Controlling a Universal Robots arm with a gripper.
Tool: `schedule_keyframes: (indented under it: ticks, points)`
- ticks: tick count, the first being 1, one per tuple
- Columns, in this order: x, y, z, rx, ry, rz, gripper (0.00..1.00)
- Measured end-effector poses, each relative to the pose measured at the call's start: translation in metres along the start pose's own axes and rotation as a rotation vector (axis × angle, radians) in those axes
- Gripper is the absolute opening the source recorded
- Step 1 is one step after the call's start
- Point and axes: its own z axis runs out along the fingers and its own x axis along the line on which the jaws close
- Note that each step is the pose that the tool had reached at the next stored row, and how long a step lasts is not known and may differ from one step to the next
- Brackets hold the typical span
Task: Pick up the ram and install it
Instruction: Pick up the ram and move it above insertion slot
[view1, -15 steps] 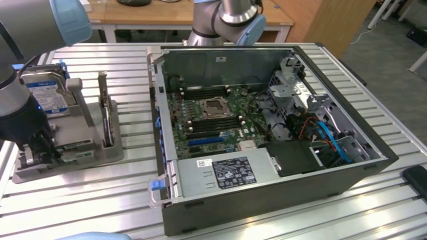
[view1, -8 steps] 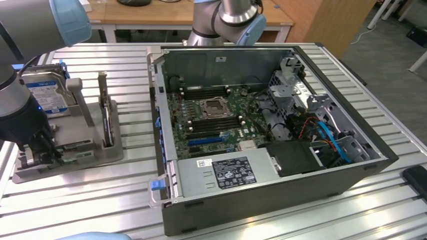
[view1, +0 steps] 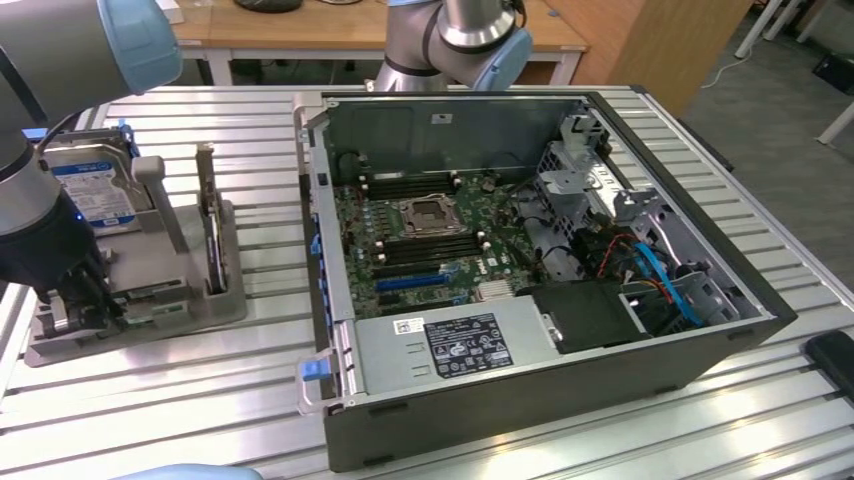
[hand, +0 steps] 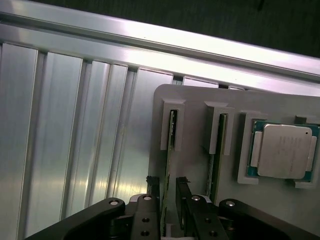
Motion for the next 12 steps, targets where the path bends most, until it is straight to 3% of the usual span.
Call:
schedule_keyframes:
  ticks: [4, 12]
  points:
    - [0.0000, 0.0001, 0.0001, 0.0004, -0.0001, 0.000, 0.27]
    - [0.0000, 0.0010, 0.0014, 0.0072, 0.0012, 0.000, 0.25]
